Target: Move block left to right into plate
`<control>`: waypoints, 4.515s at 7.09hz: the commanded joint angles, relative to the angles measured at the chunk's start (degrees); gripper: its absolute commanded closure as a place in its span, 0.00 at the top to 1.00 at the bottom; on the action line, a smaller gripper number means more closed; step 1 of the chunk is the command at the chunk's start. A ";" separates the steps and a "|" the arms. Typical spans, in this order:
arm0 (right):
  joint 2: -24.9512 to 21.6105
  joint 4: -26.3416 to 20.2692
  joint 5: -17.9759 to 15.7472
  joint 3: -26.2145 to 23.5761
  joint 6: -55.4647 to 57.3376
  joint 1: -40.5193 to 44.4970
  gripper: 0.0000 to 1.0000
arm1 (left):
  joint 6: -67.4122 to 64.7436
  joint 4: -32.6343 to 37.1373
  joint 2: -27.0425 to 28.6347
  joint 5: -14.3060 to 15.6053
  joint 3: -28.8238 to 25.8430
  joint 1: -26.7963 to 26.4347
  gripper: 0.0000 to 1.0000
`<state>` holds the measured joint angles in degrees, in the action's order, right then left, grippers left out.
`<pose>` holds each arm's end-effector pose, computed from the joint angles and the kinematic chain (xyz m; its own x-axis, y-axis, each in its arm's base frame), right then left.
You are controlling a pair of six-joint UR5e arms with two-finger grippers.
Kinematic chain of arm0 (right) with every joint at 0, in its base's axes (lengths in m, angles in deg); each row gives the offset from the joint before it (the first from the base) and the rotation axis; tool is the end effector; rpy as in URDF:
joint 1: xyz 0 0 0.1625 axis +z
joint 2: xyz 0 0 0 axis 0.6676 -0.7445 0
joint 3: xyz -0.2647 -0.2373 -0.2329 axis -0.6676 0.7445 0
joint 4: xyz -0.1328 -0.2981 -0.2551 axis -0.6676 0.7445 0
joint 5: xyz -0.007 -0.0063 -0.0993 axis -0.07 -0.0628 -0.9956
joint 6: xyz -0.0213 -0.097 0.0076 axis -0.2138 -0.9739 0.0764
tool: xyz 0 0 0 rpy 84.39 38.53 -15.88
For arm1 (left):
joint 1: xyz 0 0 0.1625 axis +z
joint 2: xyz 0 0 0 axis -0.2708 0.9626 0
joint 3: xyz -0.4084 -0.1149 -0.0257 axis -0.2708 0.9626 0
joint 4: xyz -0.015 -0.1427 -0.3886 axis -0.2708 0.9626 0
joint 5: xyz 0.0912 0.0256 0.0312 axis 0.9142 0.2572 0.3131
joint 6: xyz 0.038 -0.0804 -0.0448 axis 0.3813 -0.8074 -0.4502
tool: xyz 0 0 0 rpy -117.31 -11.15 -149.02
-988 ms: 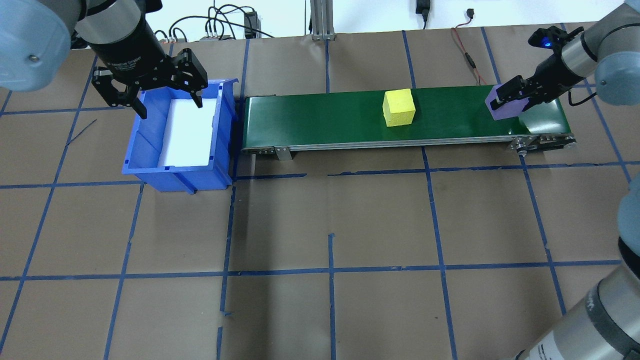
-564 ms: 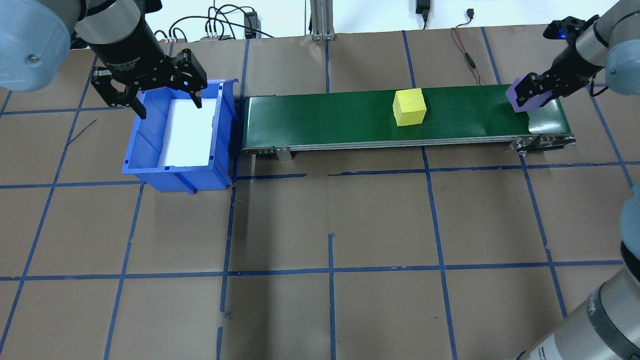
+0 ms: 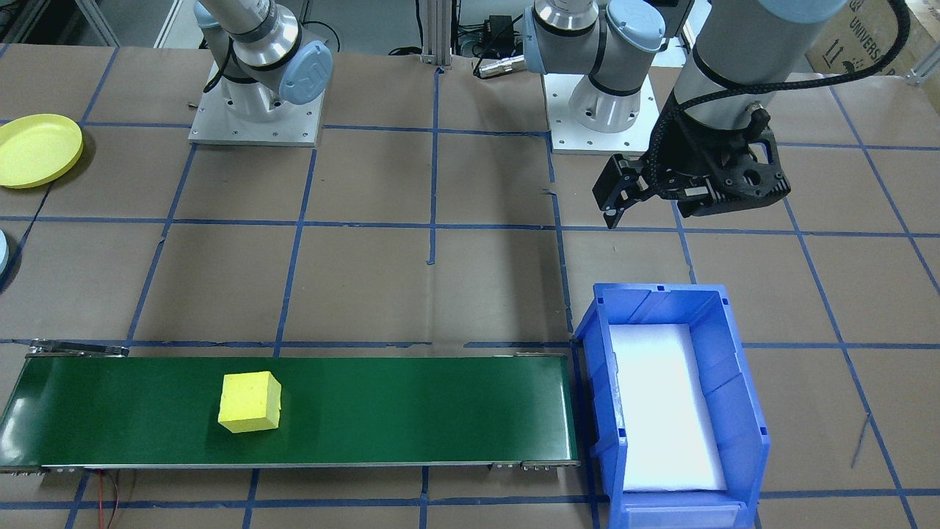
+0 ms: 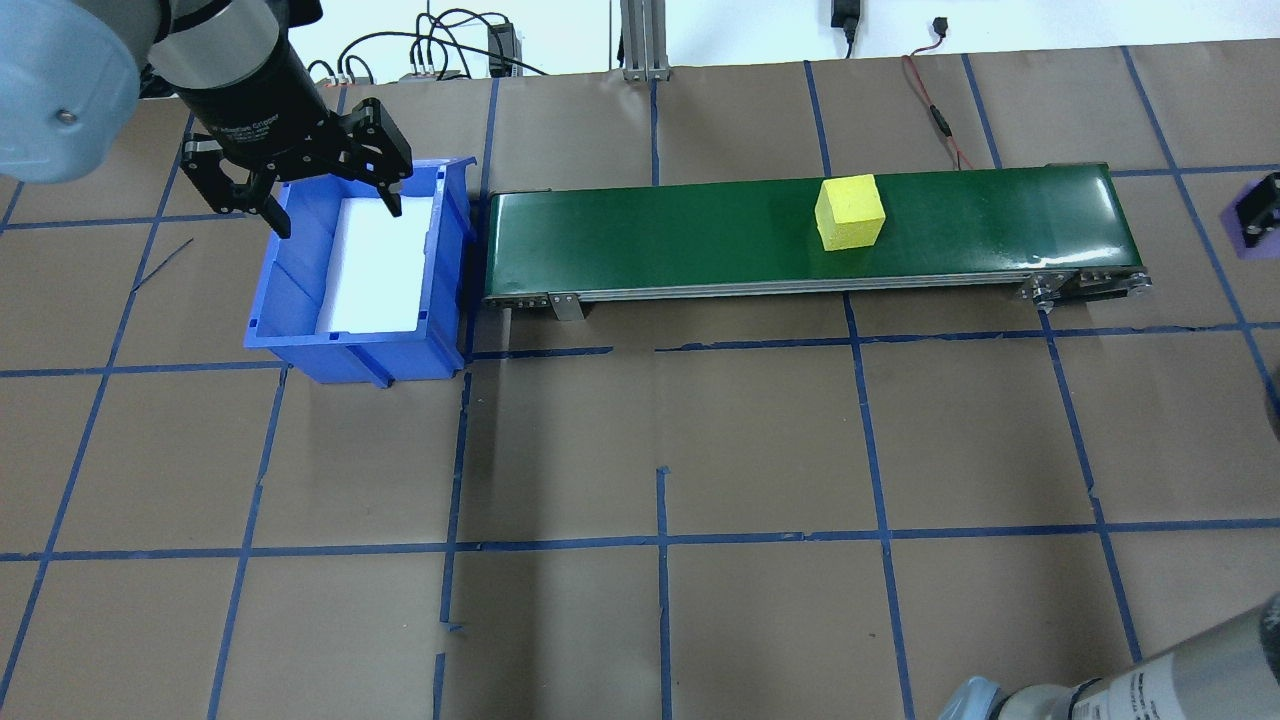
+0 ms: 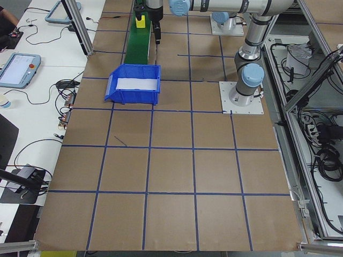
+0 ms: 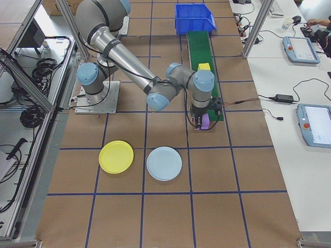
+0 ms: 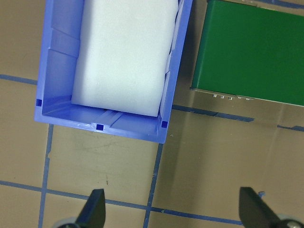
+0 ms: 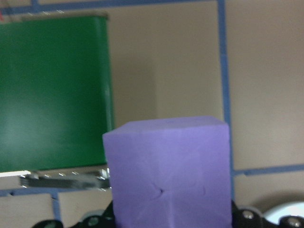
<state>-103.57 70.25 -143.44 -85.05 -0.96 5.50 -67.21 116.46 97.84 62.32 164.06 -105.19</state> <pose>-0.3159 -0.5426 0.3234 -0.9938 0.1073 0.0300 0.1051 0.9921 -0.0682 -0.1275 -0.5254 0.4887 -0.9823 -0.1868 -0.0109 -0.1868 0.9824 0.0000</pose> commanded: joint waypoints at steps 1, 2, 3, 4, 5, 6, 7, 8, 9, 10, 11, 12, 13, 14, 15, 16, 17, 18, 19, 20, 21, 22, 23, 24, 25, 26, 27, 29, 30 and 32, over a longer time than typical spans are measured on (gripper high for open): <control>-1.03 0.74 0.55 -4.16 -12.79 -12.18 0.22 | -0.04 0.00 0.03 -0.09 -0.06 -0.08 1.00; -0.77 1.62 0.81 -6.01 -14.48 -16.06 0.22 | 0.05 0.00 0.03 0.00 -0.06 -0.08 1.00; 0.02 2.76 0.73 -7.16 -14.93 -17.31 0.26 | -0.04 0.00 0.03 0.00 -0.06 -0.08 1.00; 0.81 4.60 0.81 -7.61 -14.85 -17.41 0.42 | 0.05 0.00 -0.06 0.00 -0.06 0.00 1.00; 3.51 4.53 0.81 -7.79 -14.85 -17.42 0.86 | -0.04 0.00 -0.06 0.00 -0.06 -0.08 1.00; 4.33 4.53 -0.49 -8.22 -14.85 -17.42 1.00 | 0.05 0.00 -0.06 0.00 -0.06 -0.08 1.00; 4.16 4.36 -0.33 -7.88 -14.85 -17.42 1.00 | 0.05 0.00 -0.06 0.00 -0.06 -0.08 1.00; 2.59 3.57 -0.16 -7.35 -14.07 -17.15 1.00 | -0.04 0.00 -0.06 0.00 -0.06 -0.08 1.00; -0.38 2.87 0.37 -7.17 -11.19 -15.06 1.00 | 0.05 0.00 -0.06 0.00 -0.06 -0.08 1.00; -1.63 1.64 0.81 -4.30 -6.46 -9.56 1.00 | -0.04 0.00 -0.06 0.00 -0.15 -0.08 1.00; -1.03 0.15 5.60 -1.14 -2.93 -5.42 1.00 | 0.05 0.00 -0.06 0.00 -0.15 -0.08 1.00; -0.85 -2.12 7.73 -0.59 -0.72 -1.55 1.00 | 0.05 0.00 -0.06 0.00 -0.06 -0.08 1.00; -0.59 -1.89 11.76 -0.41 1.21 2.49 1.00 | 0.05 0.00 -0.06 0.00 -0.06 -0.08 1.00; -0.59 -1.45 16.24 -0.75 4.97 5.49 1.00 | 0.05 0.00 -0.06 0.00 -0.06 0.00 1.00; -0.41 -1.27 16.72 -0.41 7.36 9.61 1.00 | 0.05 0.00 -0.06 0.09 -0.06 0.01 1.00; 0.02 0.91 18.20 -0.32 11.74 11.92 1.00 | 0.05 0.00 -0.06 0.09 -0.06 0.01 1.00; 1.94 3.63 20.56 -0.32 12.91 13.94 1.00 | 0.05 0.00 -0.06 0.00 -0.06 0.01 1.00; 2.66 5.74 21.81 -0.32 12.92 15.70 1.00 | 0.05 0.00 -0.06 0.09 -0.06 0.01 1.00; 4.14 6.89 22.43 -0.32 13.01 15.81 1.00 | 0.05 0.09 -0.06 0.09 0.02 0.01 1.00; 5.11 8.56 25.13 -0.23 12.92 15.98 1.00 | 0.05 0.00 -0.06 0.09 0.03 0.01 1.00; 6.26 9.10 25.16 -0.32 12.84 16.07 1.00 | 0.05 0.00 -0.06 0.09 0.03 0.09 1.00; 7.22 9.10 24.64 -0.66 12.75 15.98 1.00 | 0.05 0.09 -0.06 0.18 0.11 0.09 1.00; 7.41 9.19 22.54 -0.84 12.40 15.98 0.97 | 0.14 0.00 -0.06 0.09 0.37 0.09 1.00; 6.89 8.84 13.99 -1.28 11.35 15.98 0.80 | 1.53 0.00 -0.06 0.09 0.64 0.18 1.00; 6.97 8.84 11.12 -1.72 10.99 15.98 0.59 | 2.06 0.00 -0.06 0.09 0.73 0.18 1.00; 6.80 9.19 9.09 -0.94 10.82 15.98 0.45 | 1.98 0.00 -0.06 0.00 0.73 0.01 1.00; 5.49 9.19 5.94 -1.11 10.81 15.81 0.40 | 2.07 0.00 -0.23 -0.17 0.73 0.09 1.00; -0.38 7.97 0.13 -3.21 6.81 13.72 0.37 | 2.24 0.00 -0.24 0.00 0.73 0.01 1.00; -4.33 5.09 -0.50 -4.96 3.12 9.43 0.36 | 2.33 -0.09 -0.24 -0.17 0.82 -0.08 1.00; -15.04 1.55 -0.94 -14.50 -5.59 -1.29 0.36 | 2.33 -0.09 -0.24 -0.17 0.99 -0.08 1.00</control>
<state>-111.98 73.38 -143.76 -93.76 -1.79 10.49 -64.89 116.38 97.60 62.16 164.98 -105.25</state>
